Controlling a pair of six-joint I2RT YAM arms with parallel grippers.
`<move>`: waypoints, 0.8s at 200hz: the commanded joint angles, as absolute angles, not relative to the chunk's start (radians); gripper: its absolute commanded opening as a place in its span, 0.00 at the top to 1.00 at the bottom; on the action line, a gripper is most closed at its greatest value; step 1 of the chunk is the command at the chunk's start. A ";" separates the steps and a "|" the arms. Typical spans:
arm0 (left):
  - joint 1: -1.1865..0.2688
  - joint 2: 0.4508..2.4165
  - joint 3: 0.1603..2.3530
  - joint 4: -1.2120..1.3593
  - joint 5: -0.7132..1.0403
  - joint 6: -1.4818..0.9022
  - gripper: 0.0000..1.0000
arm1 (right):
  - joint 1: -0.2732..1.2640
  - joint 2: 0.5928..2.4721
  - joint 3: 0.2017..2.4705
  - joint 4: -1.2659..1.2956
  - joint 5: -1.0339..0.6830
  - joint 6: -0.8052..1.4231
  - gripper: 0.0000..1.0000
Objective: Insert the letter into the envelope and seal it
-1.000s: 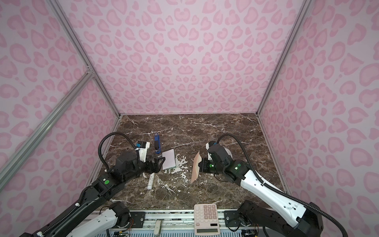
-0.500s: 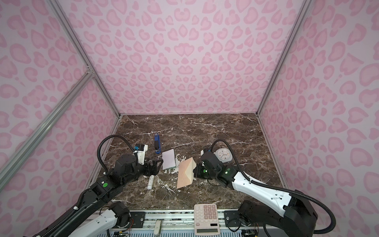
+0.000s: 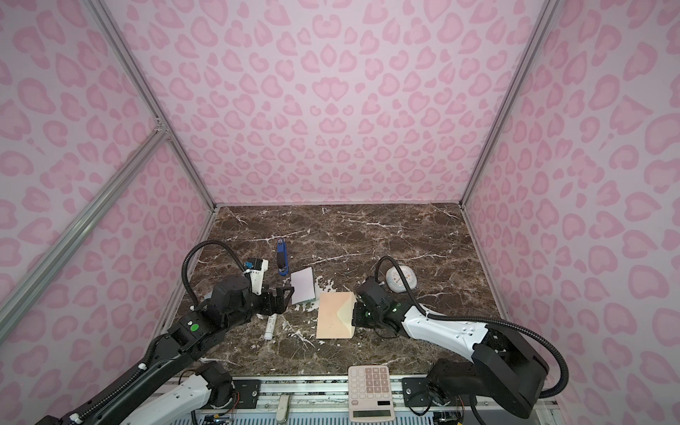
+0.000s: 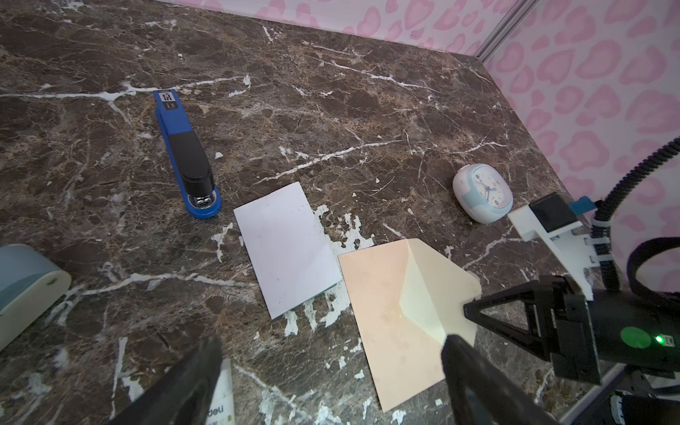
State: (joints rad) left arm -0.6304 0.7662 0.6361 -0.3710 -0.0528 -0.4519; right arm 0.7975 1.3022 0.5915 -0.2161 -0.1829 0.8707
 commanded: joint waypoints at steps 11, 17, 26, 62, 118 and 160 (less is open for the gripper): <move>-0.631 0.766 0.638 -0.359 -0.063 -0.454 0.04 | 0.798 1.321 0.595 -0.195 -0.164 0.838 0.88; -0.630 0.765 0.638 -0.361 -0.064 -0.454 0.04 | 0.798 1.319 0.598 -0.203 -0.161 0.833 0.85; -0.630 0.765 0.637 -0.364 -0.068 -0.457 0.04 | 0.798 1.314 0.602 -0.219 -0.154 0.827 0.79; -0.630 0.775 0.641 -0.366 -0.067 -0.466 0.04 | 0.799 1.253 0.612 -0.313 -0.109 0.810 0.55; -0.630 0.784 0.661 -0.413 -0.085 -0.473 0.04 | 0.798 1.143 0.677 -0.489 -0.024 0.773 0.41; -0.630 0.818 0.662 -0.481 -0.097 -0.505 0.06 | 0.796 1.056 0.755 -0.566 0.046 0.742 0.41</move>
State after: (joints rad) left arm -0.6304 0.8021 0.6533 -0.4290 -0.0788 -0.4801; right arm 0.7967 1.0866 0.7269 -0.5018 -0.0204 0.7742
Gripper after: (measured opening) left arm 0.946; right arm 0.594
